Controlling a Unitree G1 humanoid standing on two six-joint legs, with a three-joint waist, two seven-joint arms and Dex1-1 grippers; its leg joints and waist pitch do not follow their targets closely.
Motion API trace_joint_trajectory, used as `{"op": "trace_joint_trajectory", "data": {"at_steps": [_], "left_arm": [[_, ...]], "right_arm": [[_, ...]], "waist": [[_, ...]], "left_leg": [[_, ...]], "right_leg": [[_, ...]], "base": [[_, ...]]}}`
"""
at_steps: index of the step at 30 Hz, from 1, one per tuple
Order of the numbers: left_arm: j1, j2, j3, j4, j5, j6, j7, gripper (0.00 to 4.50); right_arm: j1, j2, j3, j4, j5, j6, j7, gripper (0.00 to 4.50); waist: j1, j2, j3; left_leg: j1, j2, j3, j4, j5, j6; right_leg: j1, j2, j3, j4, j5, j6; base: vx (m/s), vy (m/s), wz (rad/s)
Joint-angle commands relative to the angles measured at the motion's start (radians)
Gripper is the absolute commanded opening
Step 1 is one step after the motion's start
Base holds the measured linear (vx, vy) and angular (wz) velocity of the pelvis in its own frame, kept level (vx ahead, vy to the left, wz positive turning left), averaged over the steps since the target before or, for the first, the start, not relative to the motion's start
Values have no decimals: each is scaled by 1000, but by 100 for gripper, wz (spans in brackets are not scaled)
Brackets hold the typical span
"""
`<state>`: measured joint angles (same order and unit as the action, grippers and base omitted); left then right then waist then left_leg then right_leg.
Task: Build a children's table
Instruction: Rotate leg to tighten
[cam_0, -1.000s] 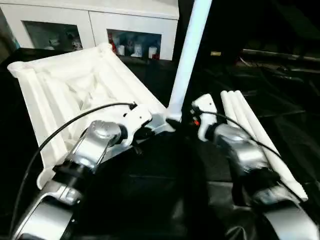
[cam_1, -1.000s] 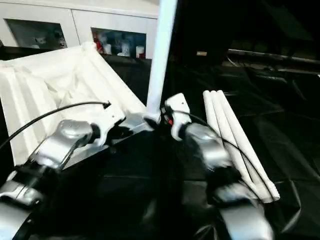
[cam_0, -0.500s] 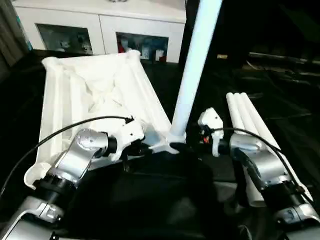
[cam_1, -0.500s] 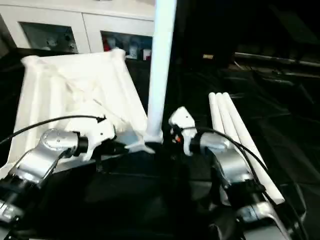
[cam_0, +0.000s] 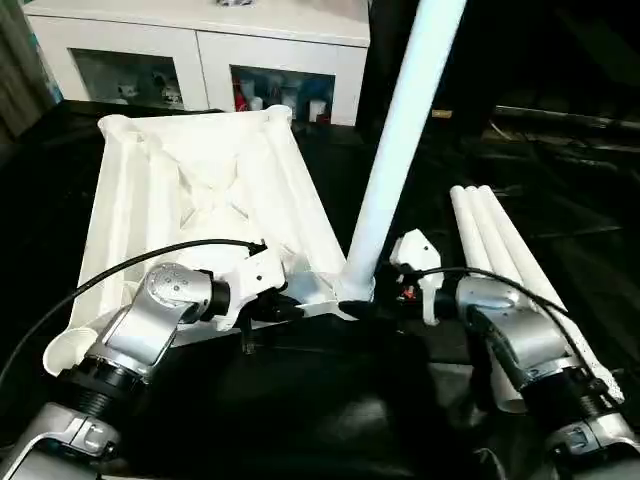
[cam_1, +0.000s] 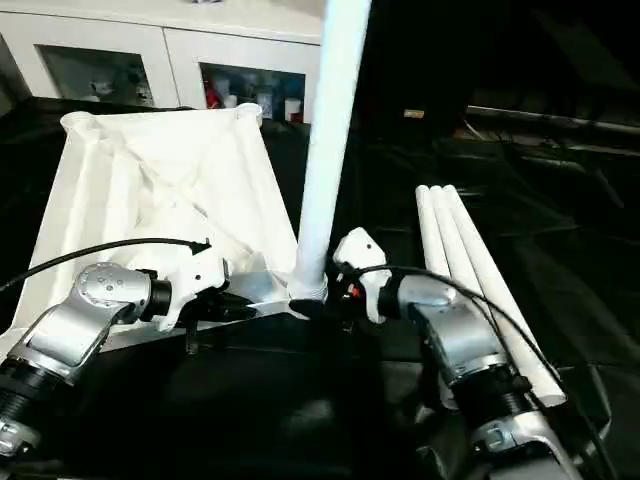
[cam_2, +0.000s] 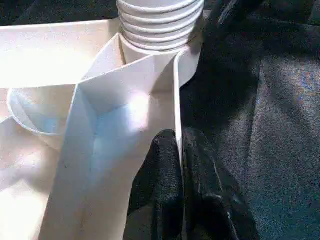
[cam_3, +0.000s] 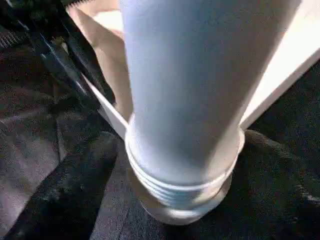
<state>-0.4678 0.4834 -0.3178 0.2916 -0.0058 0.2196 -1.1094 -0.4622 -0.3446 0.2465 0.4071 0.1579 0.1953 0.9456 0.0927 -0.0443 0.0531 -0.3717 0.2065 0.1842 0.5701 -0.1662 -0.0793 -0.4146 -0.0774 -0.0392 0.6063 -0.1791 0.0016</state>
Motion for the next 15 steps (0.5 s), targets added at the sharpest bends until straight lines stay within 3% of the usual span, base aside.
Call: {"op": "trace_joint_trajectory", "data": {"at_steps": [1,10,15], "left_arm": [[6,-28,11,-40,-57,-15,-17,0],[7,-31,13,-38,-57,-12,-22,0],[11,-29,11,-37,-55,-11,-24,0]], "right_arm": [[-5,2,-1,4,-6,3,-13,366],[-7,19,-7,14,-5,2,-9,289],[6,19,-3,15,-8,0,-5,278]], "waist": [[2,-2,-67],[3,-1,-68],[3,-2,-68]], "left_leg": [[13,18,1,-56,-170,20],[13,17,0,-54,-168,22],[13,17,0,-53,-177,20]], "right_leg": [[54,-47,32,-53,-114,-212],[55,-48,32,-51,-112,-211],[55,-48,32,-52,-129,-207]], "base": [[0,0,0],[0,0,0],[0,0,0]]}}
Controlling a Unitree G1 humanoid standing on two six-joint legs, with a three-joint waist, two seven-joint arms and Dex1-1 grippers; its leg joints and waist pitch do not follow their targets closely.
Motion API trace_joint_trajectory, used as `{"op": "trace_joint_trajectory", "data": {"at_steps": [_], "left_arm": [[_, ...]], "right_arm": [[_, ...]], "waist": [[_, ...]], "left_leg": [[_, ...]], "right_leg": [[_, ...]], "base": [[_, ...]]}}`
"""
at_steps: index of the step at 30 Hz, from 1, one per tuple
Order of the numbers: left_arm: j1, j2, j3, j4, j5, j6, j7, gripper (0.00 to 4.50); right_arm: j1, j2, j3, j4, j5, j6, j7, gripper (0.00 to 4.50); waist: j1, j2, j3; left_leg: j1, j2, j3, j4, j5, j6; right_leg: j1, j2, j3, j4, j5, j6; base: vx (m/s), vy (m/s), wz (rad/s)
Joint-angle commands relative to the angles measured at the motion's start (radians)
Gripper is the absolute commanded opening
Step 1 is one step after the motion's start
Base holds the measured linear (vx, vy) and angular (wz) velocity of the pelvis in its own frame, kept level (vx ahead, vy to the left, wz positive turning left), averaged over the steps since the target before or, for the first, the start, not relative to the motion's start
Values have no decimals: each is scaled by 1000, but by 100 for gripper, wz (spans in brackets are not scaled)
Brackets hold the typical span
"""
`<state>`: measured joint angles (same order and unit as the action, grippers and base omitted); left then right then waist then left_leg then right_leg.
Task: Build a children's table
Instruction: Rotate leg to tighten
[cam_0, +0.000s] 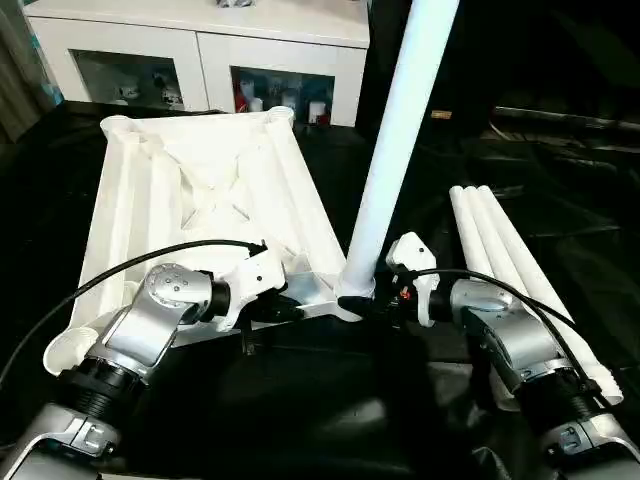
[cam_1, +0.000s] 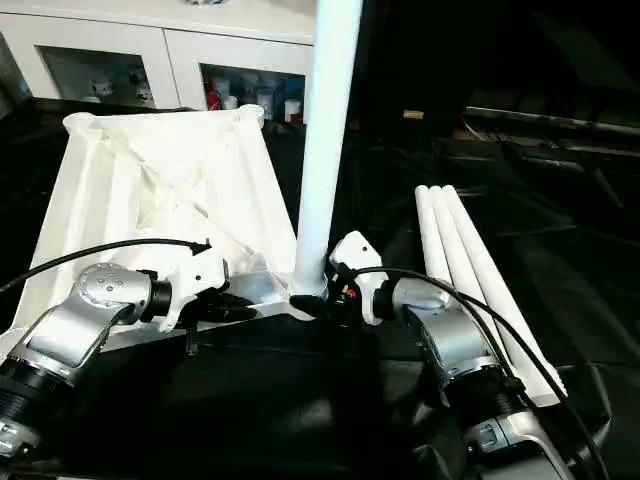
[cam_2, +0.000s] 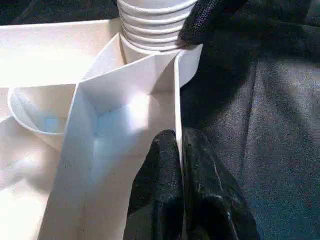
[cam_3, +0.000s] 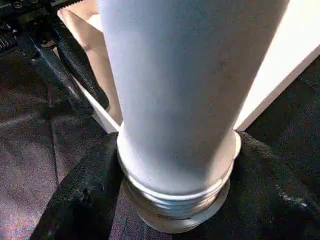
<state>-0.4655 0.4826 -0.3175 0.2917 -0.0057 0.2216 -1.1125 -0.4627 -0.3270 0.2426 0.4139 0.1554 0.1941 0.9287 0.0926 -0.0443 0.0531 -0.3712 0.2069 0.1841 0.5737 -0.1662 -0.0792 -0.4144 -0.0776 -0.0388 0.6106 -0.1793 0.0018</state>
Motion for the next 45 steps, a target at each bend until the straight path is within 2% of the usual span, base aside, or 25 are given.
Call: {"op": "trace_joint_trajectory", "data": {"at_steps": [1,5,6,7,8,10,12,13,14,16,17,18,20,22,23,25,26,28,30,33,37,39,40,43,45], "left_arm": [[9,-28,11,-37,-54,-13,-21,0],[9,-39,15,-23,-44,-8,8,0],[4,-48,15,-7,-28,-5,37,0],[-16,-81,19,48,10,5,125,0],[-28,-106,23,78,24,15,175,0],[-35,-122,27,96,31,22,204,0],[-47,-148,28,121,40,41,245,0],[-69,-191,26,162,58,70,310,0],[-80,-210,26,181,67,89,341,0],[-103,-248,26,219,80,115,398,0],[-108,-258,27,228,83,120,411,0],[-132,-300,23,264,101,136,450,0],[-142,-315,21,279,109,139,465,0],[-146,-315,14,289,116,128,463,0],[-146,-314,15,291,115,123,456,0],[-145,-311,16,289,115,122,451,0],[-141,-300,18,285,116,115,442,0],[-129,-279,22,273,110,93,415,0],[-128,-277,23,272,110,91,413,0],[-105,-248,43,242,82,70,359,0],[-80,-198,43,204,59,25,278,0],[-68,-164,40,175,43,33,217,0],[-63,-157,39,164,36,29,198,0],[-51,-140,32,134,19,17,150,0],[-24,-99,7,69,0,9,57,0]], "right_arm": [[8,2,1,9,-6,0,10,278],[23,24,-22,32,-6,0,-45,276],[22,42,-41,57,-9,-2,-97,276],[20,89,-86,117,-16,-5,-229,276],[18,119,-114,149,-14,-9,-305,276],[17,137,-130,167,-12,-12,-348,275],[11,171,-159,196,0,-13,-416,275],[-6,228,-197,243,12,-25,-526,275],[-15,252,-209,261,16,-31,-566,275],[-37,296,-215,296,3,-48,-640,275],[-42,306,-213,304,-3,-52,-657,275],[-80,360,-189,349,-47,-73,-735,275],[-100,381,-171,371,-71,-87,-761,275],[-108,390,-168,385,-72,-93,-762,275],[-117,393,-170,400,-73,-114,-747,275],[-121,393,-170,406,-75,-125,-743,275],[-125,392,-189,408,-53,-143,-709,310],[-120,372,-197,384,-41,-157,-659,347],[-120,369,-199,381,-40,-156,-655,355],[-97,304,-181,294,-44,-134,-573,391],[-36,193,-139,127,-7,-66,-378,395],[14,96,-93,15,9,-33,-217,395],[25,76,-83,-7,12,-31,-178,395],[40,41,-64,-36,13,-27,-118,395],[44,7,-46,-57,8,-24,-71,395]], "waist": [[3,-1,-68],[2,-2,-67],[1,-1,-66],[0,-3,-65],[-3,-1,-60],[-2,-2,-61],[-3,0,-59],[-7,5,-56],[-10,3,-54],[-11,3,-56],[-14,7,-54],[-14,9,-56],[-18,6,-56],[-15,6,-57],[-15,4,-58],[-15,5,-57],[-15,5,-57],[-15,5,-57],[-15,4,-58],[-13,3,-57],[-5,1,-62],[-1,1,-61],[3,1,-61],[0,0,-62],[0,5,-63]], "left_leg": [[13,17,0,-57,-175,19],[13,17,0,-57,-178,19],[14,16,1,-57,-188,15],[13,16,0,-58,-192,10],[17,15,1,-61,-220,-5],[23,15,-3,-64,-267,-26],[23,17,-5,-67,-291,-29],[24,15,-5,-68,-313,-33],[26,13,-8,-70,-341,-44],[28,15,-13,-71,-362,-50],[30,12,-12,-71,-378,-50],[32,11,-13,-70,-385,-52],[27,9,-17,-72,-391,-55],[31,9,-15,-69,-399,-45],[28,10,-16,-71,-397,-38],[28,10,-16,-71,-404,-35],[27,10,-16,-72,-407,-33],[27,10,-16,-72,-412,-29],[22,12,-16,-73,-398,-23],[22,13,-14,-74,-377,-18],[15,14,-10,-71,-302,7],[14,16,-8,-70,-284,14],[17,17,-7,-69,-274,19],[12,15,-7,-69,-254,17],[15,18,-7,-69,-251,15]], "right_leg": [[54,-48,32,-56,-127,-208],[54,-48,32,-56,-129,-208],[51,-48,32,-59,-148,-207],[51,-48,32,-60,-160,-205],[45,-49,34,-68,-217,-196],[45,-53,32,-78,-319,-169],[42,-53,32,-83,-352,-153],[37,-52,33,-87,-373,-146],[36,-54,30,-91,-427,-134],[38,-57,28,-96,-471,-114],[32,-54,28,-102,-481,-104],[30,-55,27,-102,-487,-103],[34,-54,24,-103,-502,-89],[29,-54,26,-106,-497,-83],[32,-54,25,-104,-489,-83],[29,-53,25,-104,-482,-87],[30,-54,25,-104,-485,-87],[29,-53,24,-105,-488,-87],[33,-53,26,-102,-462,-93],[37,-52,27,-99,-432,-103],[47,-52,31,-91,-346,-118],[49,-51,31,-87,-317,-129],[50,-50,32,-86,-303,-134],[52,-51,30,-81,-276,-155],[51,-50,30,-80,-261,-165]], "base": [[0,0,0],[0,0,0],[0,0,0],[0,0,0],[0,0,0],[0,0,0],[0,0,0],[0,0,0],[0,0,0],[0,0,0],[0,0,0],[0,0,0],[0,0,0],[0,0,0],[0,0,0],[0,0,0],[0,0,0],[0,0,0],[0,0,0],[0,0,0],[0,0,0],[0,0,0],[0,0,0],[0,0,0],[0,0,0]]}}
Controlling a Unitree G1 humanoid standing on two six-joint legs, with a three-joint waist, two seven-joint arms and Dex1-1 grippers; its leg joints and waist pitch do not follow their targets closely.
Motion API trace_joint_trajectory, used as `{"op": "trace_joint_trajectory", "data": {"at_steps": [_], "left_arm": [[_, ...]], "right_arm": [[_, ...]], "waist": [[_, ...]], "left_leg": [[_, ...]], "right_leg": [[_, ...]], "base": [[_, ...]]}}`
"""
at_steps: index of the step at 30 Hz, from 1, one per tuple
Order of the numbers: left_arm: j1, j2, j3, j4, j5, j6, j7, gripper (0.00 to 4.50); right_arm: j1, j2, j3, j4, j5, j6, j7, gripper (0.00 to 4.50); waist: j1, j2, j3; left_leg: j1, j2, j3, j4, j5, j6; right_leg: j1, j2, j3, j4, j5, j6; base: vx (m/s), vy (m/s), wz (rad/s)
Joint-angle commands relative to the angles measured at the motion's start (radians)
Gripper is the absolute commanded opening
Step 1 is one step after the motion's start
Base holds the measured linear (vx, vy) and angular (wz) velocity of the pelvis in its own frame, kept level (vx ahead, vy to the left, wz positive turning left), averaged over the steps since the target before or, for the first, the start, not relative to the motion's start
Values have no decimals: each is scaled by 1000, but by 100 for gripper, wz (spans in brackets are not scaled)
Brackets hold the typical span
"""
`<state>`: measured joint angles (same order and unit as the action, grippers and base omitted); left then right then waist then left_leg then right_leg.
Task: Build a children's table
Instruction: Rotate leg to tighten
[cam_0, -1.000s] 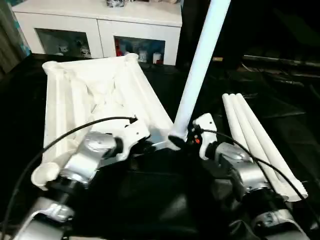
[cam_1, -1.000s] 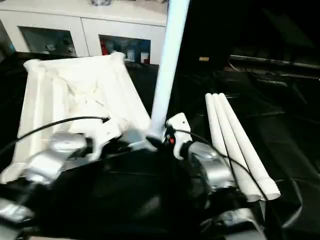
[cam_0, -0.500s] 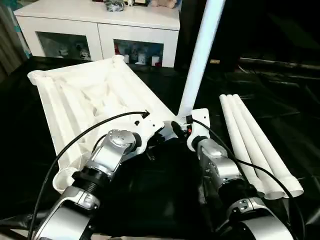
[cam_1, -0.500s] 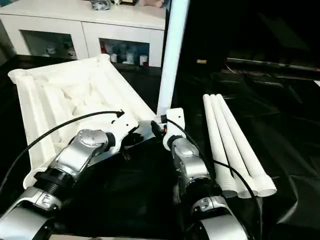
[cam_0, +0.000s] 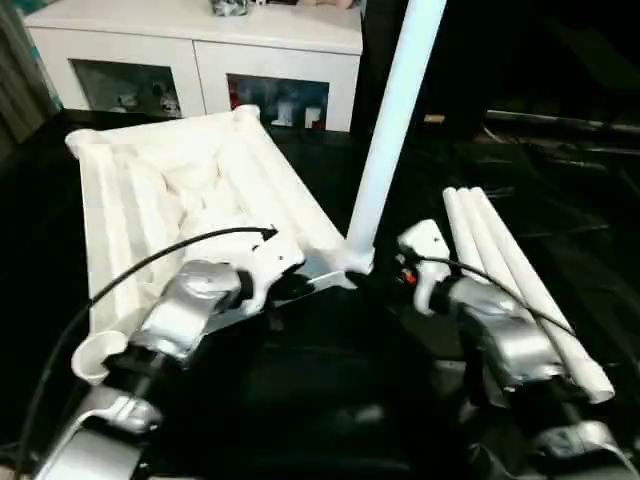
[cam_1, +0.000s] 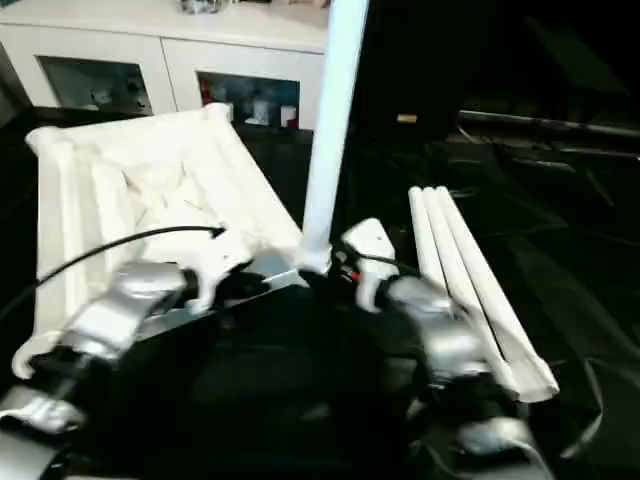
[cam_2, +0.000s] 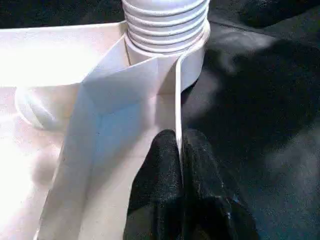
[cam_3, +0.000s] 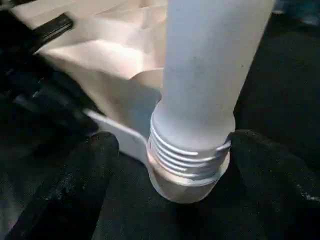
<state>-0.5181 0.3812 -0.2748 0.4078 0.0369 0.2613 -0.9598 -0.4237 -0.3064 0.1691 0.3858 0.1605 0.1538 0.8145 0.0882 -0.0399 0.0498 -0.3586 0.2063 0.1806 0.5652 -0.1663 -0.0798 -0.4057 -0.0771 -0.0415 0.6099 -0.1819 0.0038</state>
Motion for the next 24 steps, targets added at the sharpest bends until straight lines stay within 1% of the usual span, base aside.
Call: {"op": "trace_joint_trajectory", "data": {"at_steps": [1,2,3,4,5,6,7,8,9,10,11,12,13,16,18,20,22,24], "left_arm": [[29,2,-36,-47,-42,-31,-96,0],[54,36,-59,-102,-56,-33,-163,0],[62,45,-65,-119,-63,-34,-181,0],[63,46,-65,-121,-63,-33,-183,0],[73,57,-70,-148,-73,-26,-203,0],[85,66,-74,-176,-82,-16,-220,0],[85,66,-74,-176,-82,-16,-220,0],[87,70,-74,-184,-83,-13,-224,0],[87,70,-74,-184,-82,-13,-222,0],[88,71,-73,-185,-82,-13,-222,0],[88,71,-72,-184,-79,-13,-219,0],[88,71,-71,-184,-78,-13,-218,0],[88,72,-69,-184,-76,-13,-215,0],[89,74,-67,-186,-76,-10,-212,0],[92,77,-64,-191,-76,-5,-210,0],[93,78,-64,-193,-75,-3,-209,0],[95,78,-63,-196,-76,0,-209,0],[97,79,-62,-198,-76,2,-209,0]], "right_arm": [[5,-13,27,-29,3,17,44,395],[1,-28,34,-35,-8,21,57,395],[-1,-31,37,-38,-12,24,58,395],[-1,-32,37,-38,-12,24,58,395],[-6,-37,40,-37,-16,32,58,395],[-15,-39,43,-27,-22,37,57,395],[-15,-39,43,-27,-22,37,57,395],[-18,-39,46,-22,-26,38,63,395],[-21,-37,50,-18,-29,39,69,395],[-22,-37,53,-17,-31,41,76,395],[-22,-39,59,-17,-34,39,85,395],[-22,-40,63,-17,-35,37,90,395],[-22,-42,67,-17,-35,38,97,395],[-24,-43,70,-13,-35,39,101,395],[-27,-43,74,-4,-36,38,104,361],[-28,-43,76,-1,-36,38,105,358],[-30,-41,77,3,-37,38,107,332],[-31,-37,76,11,-40,37,105,318]], "waist": [[2,0,-59],[4,3,-60],[2,3,-59],[4,5,-61],[6,7,-61],[6,7,-63],[6,7,-63],[7,1,-62],[8,-1,-62],[8,0,-61],[8,-4,-60],[8,-3,-60],[9,-6,-59],[9,-6,-59],[10,-7,-61],[10,-6,-62],[10,-8,-60],[10,-7,-61]], "left_leg": [[1,19,-4,-62,-252,15],[7,20,-2,-60,-252,13],[3,20,-3,-62,-244,12],[7,21,-2,-60,-240,10],[15,23,2,-57,-241,12],[12,23,2,-56,-225,15],[8,23,1,-57,-216,16],[6,21,3,-56,-203,19],[6,20,3,-55,-204,21],[4,20,2,-56,-206,19],[4,19,2,-57,-215,15],[4,20,2,-57,-219,13],[4,20,2,-57,-225,11],[4,20,1,-57,-217,9],[3,20,1,-56,-202,12],[3,19,1,-55,-195,14],[2,19,1,-55,-197,15],[3,19,1,-55,-196,15]], "right_leg": [[43,-50,33,-77,-254,-174],[39,-49,34,-76,-242,-181],[41,-49,34,-73,-220,-190],[40,-48,34,-71,-205,-196],[33,-45,35,-69,-170,-210],[38,-44,35,-63,-129,-223],[41,-44,35,-60,-113,-226],[42,-44,34,-60,-100,-225],[43,-44,34,-60,-109,-222],[44,-46,34,-60,-119,-219],[45,-48,34,-63,-146,-209],[45,-49,34,-64,-160,-205],[45,-50,35,-67,-183,-196],[44,-50,35,-66,-189,-188],[45,-50,35,-63,-169,-191],[46,-49,35,-61,-152,-195],[46,-50,34,-62,-160,-195],[46,-50,35,-62,-164,-193]], "base": [[0,0,0],[0,0,0],[0,0,0],[0,0,0],[0,0,0],[0,0,0],[0,0,0],[0,0,0],[0,0,0],[0,0,0],[0,0,0],[0,0,0],[0,0,0],[0,0,0],[0,0,0],[0,0,0],[0,0,0],[0,0,0]]}}
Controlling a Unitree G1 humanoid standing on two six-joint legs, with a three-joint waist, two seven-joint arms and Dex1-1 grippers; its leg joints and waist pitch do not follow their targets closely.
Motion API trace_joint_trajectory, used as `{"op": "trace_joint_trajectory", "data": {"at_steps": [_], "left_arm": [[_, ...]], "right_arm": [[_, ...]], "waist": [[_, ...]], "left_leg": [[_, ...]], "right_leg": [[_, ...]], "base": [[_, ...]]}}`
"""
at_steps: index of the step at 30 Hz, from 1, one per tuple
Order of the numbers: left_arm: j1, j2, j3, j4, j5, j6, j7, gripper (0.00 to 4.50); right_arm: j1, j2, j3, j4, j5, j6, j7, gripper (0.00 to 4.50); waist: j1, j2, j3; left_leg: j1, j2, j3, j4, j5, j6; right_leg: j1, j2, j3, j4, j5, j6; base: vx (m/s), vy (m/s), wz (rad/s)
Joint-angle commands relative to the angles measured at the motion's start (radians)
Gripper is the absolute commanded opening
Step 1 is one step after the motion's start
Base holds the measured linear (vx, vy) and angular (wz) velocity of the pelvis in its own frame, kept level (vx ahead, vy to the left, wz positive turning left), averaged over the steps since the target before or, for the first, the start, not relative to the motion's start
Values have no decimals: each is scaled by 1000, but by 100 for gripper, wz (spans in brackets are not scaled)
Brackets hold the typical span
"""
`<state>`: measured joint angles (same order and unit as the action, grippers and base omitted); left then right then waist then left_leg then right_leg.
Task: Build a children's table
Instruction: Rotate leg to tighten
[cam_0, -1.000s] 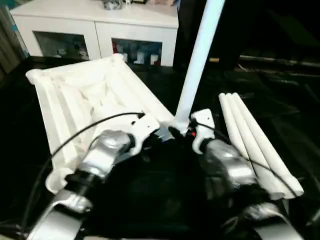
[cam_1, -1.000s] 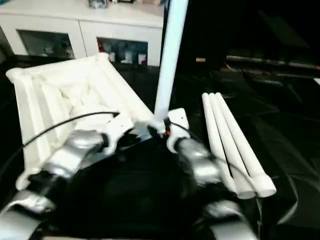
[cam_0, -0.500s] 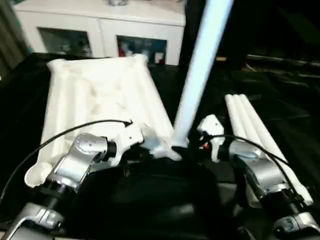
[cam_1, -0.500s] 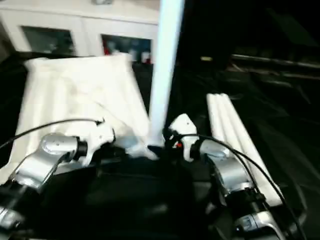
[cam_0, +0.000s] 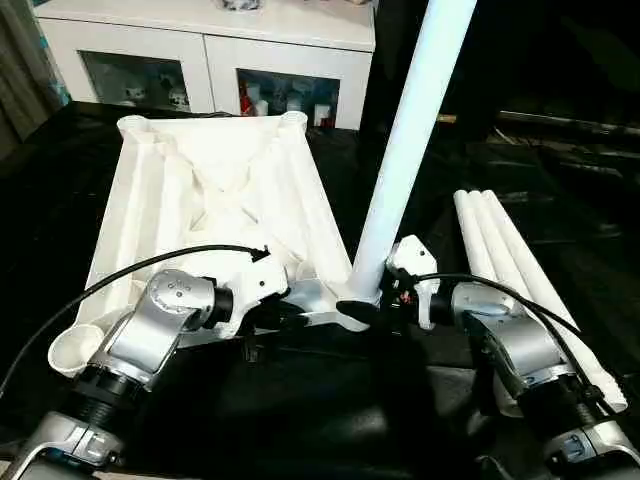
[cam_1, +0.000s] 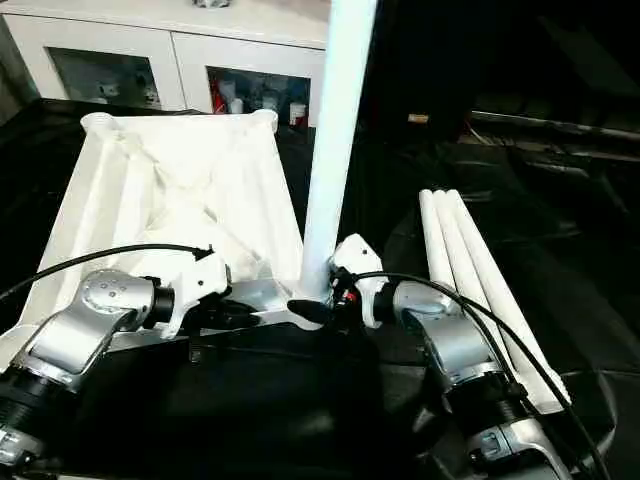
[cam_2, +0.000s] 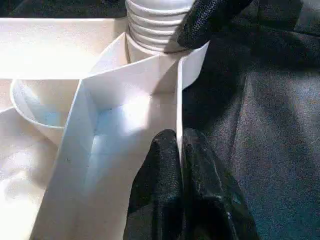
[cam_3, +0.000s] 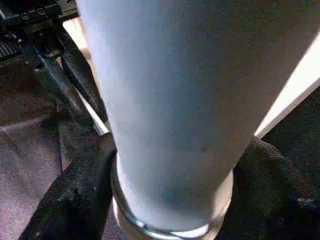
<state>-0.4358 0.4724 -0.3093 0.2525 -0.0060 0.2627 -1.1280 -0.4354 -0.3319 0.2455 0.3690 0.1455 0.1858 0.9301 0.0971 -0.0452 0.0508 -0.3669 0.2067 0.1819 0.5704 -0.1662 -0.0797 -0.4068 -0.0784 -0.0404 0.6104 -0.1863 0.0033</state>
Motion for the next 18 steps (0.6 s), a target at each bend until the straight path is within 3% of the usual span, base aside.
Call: {"op": "trace_joint_trajectory", "data": {"at_steps": [1,6,8,11,12,16,18], "left_arm": [[15,-12,-28,-42,-33,1,-41,0],[19,-11,-26,-44,-34,6,-40,0],[7,-33,-21,-6,-15,19,11,0],[-33,-105,-2,91,31,41,159,0],[-44,-124,3,115,42,46,197,0],[-91,-200,17,204,70,68,325,0],[-126,-254,22,254,88,90,414,0]], "right_arm": [[-19,-11,-1,27,-25,5,-11,313],[-16,1,-9,43,-21,9,-23,277],[-5,36,-39,67,-8,23,-86,275],[1,119,-93,143,-15,20,-271,274],[1,139,-104,161,-20,14,-318,274],[-19,239,-159,249,-45,16,-583,274],[-43,308,-190,311,-52,12,-726,274]], "waist": [[0,-3,-62],[-3,-2,-62],[-4,0,-63],[-10,4,-58],[-12,1,-55],[-17,4,-49],[-21,3,-52]], "left_leg": [[10,18,0,-60,-197,15],[12,19,-1,-60,-204,11],[12,18,0,-59,-202,11],[16,18,-1,-65,-249,-15],[18,16,0,-66,-266,-22],[28,12,-8,-71,-368,-52],[28,10,-13,-71,-389,-59]], "right_leg": [[47,-48,33,-62,-161,-192],[47,-49,33,-63,-165,-195],[46,-48,34,-62,-154,-197],[40,-48,34,-72,-229,-186],[37,-47,35,-78,-260,-178],[26,-53,33,-99,-463,-117],[29,-54,29,-105,-527,-87]], "base": [[0,0,0],[0,0,0],[0,0,0],[0,0,0],[0,0,0],[0,0,0],[0,0,0]]}}
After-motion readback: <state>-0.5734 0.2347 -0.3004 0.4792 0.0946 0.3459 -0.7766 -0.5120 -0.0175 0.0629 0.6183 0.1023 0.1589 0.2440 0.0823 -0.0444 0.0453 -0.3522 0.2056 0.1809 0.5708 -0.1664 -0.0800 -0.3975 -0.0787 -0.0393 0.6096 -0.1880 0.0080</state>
